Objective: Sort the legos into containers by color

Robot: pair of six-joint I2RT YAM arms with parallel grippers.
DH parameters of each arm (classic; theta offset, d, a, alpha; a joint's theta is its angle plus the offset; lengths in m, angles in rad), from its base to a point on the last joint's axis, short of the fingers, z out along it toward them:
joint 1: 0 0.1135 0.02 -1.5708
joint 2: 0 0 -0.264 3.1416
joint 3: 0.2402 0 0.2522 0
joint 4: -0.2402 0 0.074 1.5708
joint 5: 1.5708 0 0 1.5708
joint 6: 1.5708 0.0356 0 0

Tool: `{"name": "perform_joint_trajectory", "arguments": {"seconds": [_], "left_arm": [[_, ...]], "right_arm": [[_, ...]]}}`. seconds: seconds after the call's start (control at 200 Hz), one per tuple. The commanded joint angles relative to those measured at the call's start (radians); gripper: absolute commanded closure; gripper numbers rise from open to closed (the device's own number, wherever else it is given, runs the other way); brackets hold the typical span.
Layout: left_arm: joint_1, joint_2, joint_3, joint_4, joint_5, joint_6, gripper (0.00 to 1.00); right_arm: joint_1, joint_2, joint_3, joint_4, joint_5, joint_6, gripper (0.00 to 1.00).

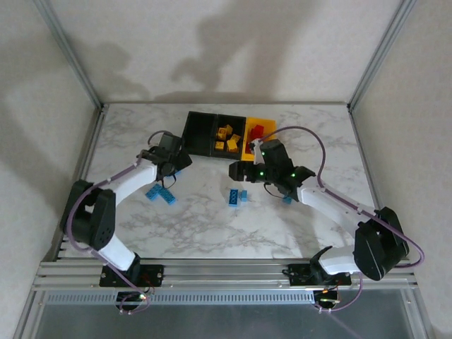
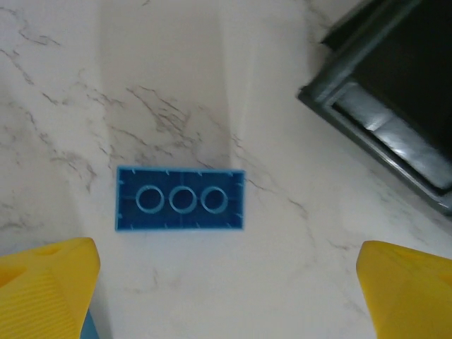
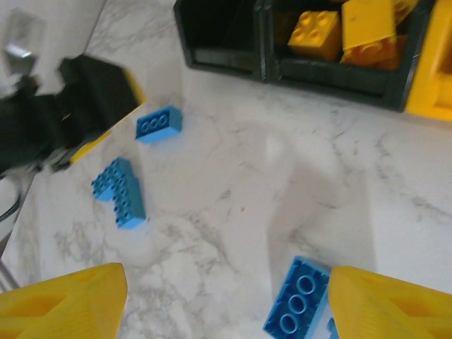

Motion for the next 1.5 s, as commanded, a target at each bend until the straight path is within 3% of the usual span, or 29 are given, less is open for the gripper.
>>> {"name": "perform_joint_trajectory", "arguments": {"seconds": [0.0,0.516,0.831,1.021,1.247,1.497], "left_arm": [[0.019,0.072,0.057,-0.045,-0.055,0.067,0.06],[0.055,0.244,0.134,-0.035,0.014,0.115,0.10],[0.054,0.251,0.122,-0.034,0.023,0.128,0.32],[0.053,0.204,0.138,-0.048,0.038,0.130,0.34],[0.041,0.185,0.235,-0.071,0.062,0.118,0.34],[0.014,0.280,0.447,-0.103,0.077,0.105,0.34]], "right_arm": [[0.021,-0.033,-0.029,0.032,-0.022,-0.023,0.25],[0.023,-0.022,-0.052,0.004,0.050,0.003,0.27],[0.023,-0.003,-0.040,0.003,0.064,0.006,0.28],[0.023,-0.005,-0.046,0.000,0.059,0.007,0.29],[0.023,-0.018,-0.055,0.006,0.049,0.009,0.29],[0.023,-0.042,-0.079,0.008,0.052,0.025,0.30]]}}
